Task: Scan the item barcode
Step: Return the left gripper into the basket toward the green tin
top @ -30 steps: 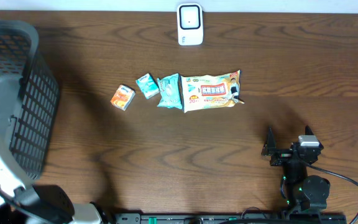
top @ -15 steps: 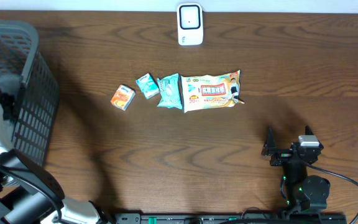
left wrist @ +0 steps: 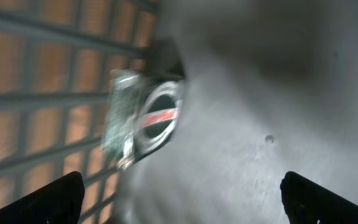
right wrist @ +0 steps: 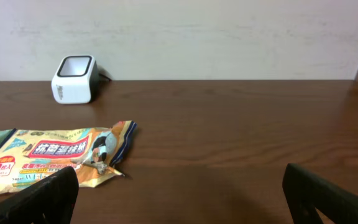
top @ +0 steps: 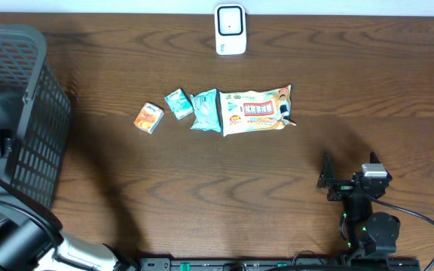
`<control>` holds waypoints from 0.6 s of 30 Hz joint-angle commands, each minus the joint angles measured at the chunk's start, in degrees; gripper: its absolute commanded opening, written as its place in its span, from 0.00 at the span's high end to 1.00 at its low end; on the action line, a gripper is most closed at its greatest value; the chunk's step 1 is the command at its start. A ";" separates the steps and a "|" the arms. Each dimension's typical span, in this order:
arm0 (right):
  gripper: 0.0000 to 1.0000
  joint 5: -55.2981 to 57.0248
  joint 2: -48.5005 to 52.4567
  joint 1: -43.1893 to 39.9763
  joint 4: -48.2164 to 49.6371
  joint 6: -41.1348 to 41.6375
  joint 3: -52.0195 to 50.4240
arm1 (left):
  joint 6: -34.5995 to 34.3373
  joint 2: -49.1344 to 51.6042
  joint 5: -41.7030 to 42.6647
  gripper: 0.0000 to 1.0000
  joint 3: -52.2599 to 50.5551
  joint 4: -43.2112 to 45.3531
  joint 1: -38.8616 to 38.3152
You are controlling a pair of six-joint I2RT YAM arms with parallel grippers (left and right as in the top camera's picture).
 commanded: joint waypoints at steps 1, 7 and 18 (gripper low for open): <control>0.01 0.07 -0.28 0.39 -0.28 0.39 -0.09 | 1.84 2.80 2.47 0.01 0.09 1.77 -0.04; 0.01 0.07 -0.28 0.39 -0.28 0.37 -0.09 | 1.79 3.74 -3.32 0.01 0.09 9.16 -0.04; 0.01 0.07 -0.28 0.39 -0.28 0.39 -0.09 | 1.73 5.64 0.15 0.01 0.09 9.99 0.83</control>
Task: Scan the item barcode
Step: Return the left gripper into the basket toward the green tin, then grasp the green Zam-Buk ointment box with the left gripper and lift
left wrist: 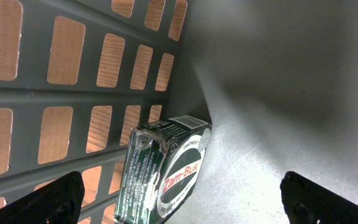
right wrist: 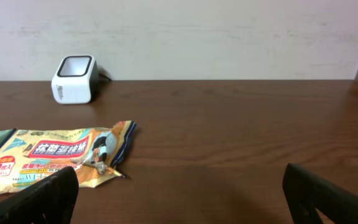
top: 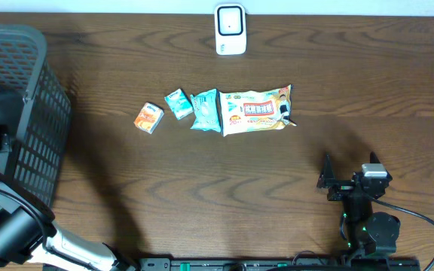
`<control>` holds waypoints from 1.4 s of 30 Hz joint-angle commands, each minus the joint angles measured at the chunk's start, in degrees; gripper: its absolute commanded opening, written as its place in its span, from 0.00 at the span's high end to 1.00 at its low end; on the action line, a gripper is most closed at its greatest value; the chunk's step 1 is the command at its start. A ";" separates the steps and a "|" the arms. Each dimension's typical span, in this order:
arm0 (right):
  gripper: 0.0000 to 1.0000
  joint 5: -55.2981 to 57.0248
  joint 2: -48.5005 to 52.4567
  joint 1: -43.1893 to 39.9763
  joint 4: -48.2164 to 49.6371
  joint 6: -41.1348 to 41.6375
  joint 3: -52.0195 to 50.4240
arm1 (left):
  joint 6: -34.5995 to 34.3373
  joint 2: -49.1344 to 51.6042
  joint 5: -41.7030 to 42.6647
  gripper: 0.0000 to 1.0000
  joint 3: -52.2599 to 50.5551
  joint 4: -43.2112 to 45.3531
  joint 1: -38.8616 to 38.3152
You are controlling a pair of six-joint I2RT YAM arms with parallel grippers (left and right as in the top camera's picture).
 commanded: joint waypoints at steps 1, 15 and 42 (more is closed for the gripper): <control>0.01 0.07 -0.28 0.39 -0.28 0.37 -0.09 | 0.13 1.81 1.14 0.01 0.13 0.02 0.79; 0.01 0.07 -0.28 0.39 -0.26 0.37 -0.09 | -3.56 3.67 12.79 0.12 0.13 -4.35 4.44; 0.01 0.07 -0.28 0.39 -0.28 0.39 -0.09 | -5.33 8.87 12.72 0.23 0.13 -1.44 4.46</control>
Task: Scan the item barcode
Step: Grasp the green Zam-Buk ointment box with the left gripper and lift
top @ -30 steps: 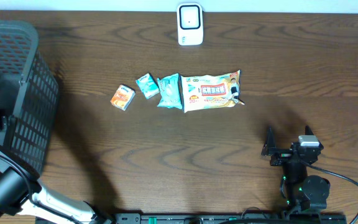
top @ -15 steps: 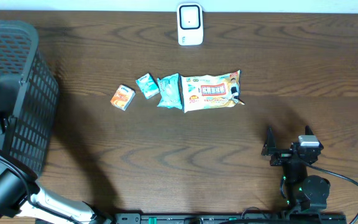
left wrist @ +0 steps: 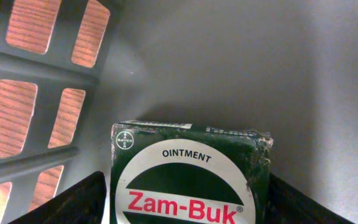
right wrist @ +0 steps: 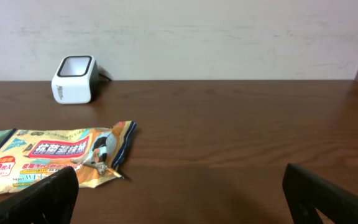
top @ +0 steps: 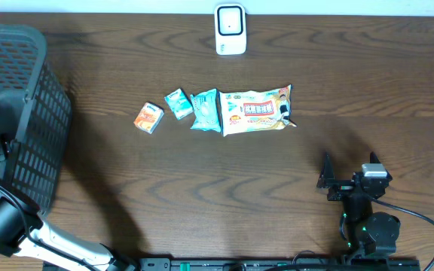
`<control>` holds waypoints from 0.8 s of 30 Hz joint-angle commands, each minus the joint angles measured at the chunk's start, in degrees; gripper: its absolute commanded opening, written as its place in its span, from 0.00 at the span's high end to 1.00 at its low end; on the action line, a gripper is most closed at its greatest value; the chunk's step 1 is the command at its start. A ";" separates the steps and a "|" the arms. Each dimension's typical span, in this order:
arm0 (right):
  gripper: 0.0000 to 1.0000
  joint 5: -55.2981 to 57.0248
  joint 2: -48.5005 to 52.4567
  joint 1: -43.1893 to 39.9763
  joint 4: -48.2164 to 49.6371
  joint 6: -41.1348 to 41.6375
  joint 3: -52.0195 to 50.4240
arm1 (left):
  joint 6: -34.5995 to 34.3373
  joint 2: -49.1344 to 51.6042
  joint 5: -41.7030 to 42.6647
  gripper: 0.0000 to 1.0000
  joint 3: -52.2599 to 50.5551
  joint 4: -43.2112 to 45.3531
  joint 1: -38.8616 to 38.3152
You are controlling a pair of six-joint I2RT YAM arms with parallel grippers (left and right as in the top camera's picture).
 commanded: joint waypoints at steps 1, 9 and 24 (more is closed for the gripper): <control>0.01 0.09 -0.28 0.39 -0.28 0.39 -0.09 | -1.01 1.77 -0.33 0.22 -0.22 -0.55 -0.02; 0.01 0.07 -0.28 0.39 -0.28 0.39 -0.09 | -5.20 1.25 -0.31 0.34 -0.20 -0.46 -0.02; 0.01 0.07 -0.28 0.39 -0.28 0.39 -0.09 | -11.26 -6.95 3.37 0.47 -0.20 -0.31 -0.02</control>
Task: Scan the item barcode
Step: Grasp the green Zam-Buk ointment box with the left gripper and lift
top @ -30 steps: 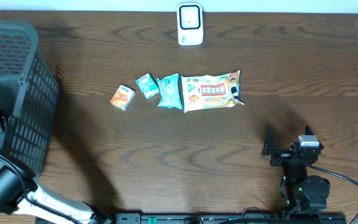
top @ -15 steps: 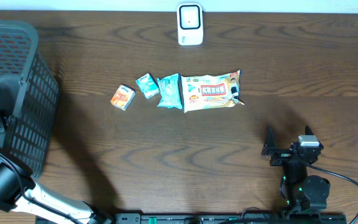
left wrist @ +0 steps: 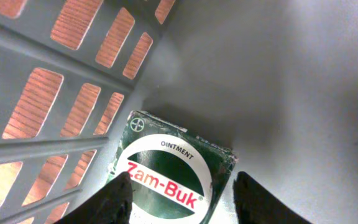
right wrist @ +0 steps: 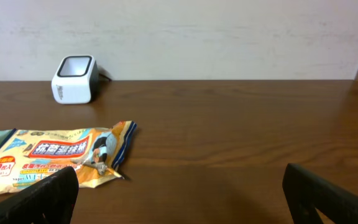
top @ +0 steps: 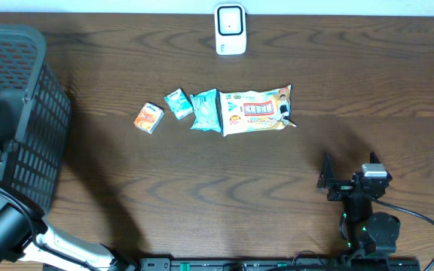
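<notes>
A green Zam-Buk ointment box (left wrist: pixel 169 175) lies on the grey floor of the black mesh basket (top: pixel 40 128), in a corner by the wall. My left gripper (left wrist: pixel 184 198) stands over its near end, one finger against each side of the box, so it is shut on the box. In the overhead view the left arm reaches into the basket and its gripper is hidden. The white scanner (top: pixel 230 28) stands at the table's far edge. My right gripper (right wrist: pixel 179 205) rests open near the front right, holding nothing.
In a row mid-table lie a small orange box (top: pixel 148 117), two teal packets (top: pixel 178 103) and a large wipes pack (top: pixel 256 109). The basket's mesh wall (left wrist: pixel 55 106) stands close on the left of the left gripper.
The left gripper's fingers have drawn closer together, from wide of the box to against its sides. The box now sits turned and smaller in the left wrist view. The right arm is still.
At first the left wrist view was blurred inside the basket with the box far off. Then the box was sharp by the mesh wall, the fingers wide apart. Later the box filled the space between open fingers, and now they are shut on it.
</notes>
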`<control>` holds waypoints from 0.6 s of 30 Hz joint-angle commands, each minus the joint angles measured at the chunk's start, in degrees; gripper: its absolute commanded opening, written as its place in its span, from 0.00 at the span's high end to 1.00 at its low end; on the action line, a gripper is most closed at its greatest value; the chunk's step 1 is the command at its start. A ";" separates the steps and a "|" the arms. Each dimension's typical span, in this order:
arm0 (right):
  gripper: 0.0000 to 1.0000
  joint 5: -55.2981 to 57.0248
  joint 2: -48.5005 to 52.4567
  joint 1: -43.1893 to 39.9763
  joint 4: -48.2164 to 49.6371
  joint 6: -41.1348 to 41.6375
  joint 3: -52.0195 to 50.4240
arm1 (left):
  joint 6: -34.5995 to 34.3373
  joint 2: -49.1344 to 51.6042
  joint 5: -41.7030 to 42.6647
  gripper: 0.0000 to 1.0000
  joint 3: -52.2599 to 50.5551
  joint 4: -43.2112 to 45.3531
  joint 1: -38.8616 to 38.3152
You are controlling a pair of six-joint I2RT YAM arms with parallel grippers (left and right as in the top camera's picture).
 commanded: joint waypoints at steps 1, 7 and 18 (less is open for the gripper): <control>0.01 0.07 -0.28 0.39 -0.26 0.39 -0.09 | -2.23 -3.45 3.30 0.43 -0.44 -0.02 0.13; 0.01 0.07 -0.28 0.39 -0.26 0.37 -0.09 | -2.51 -3.21 3.41 0.18 -0.46 -0.07 0.17; 0.01 0.07 -0.28 0.39 -0.26 0.39 -0.09 | -2.29 1.49 1.40 0.08 -0.46 2.19 0.20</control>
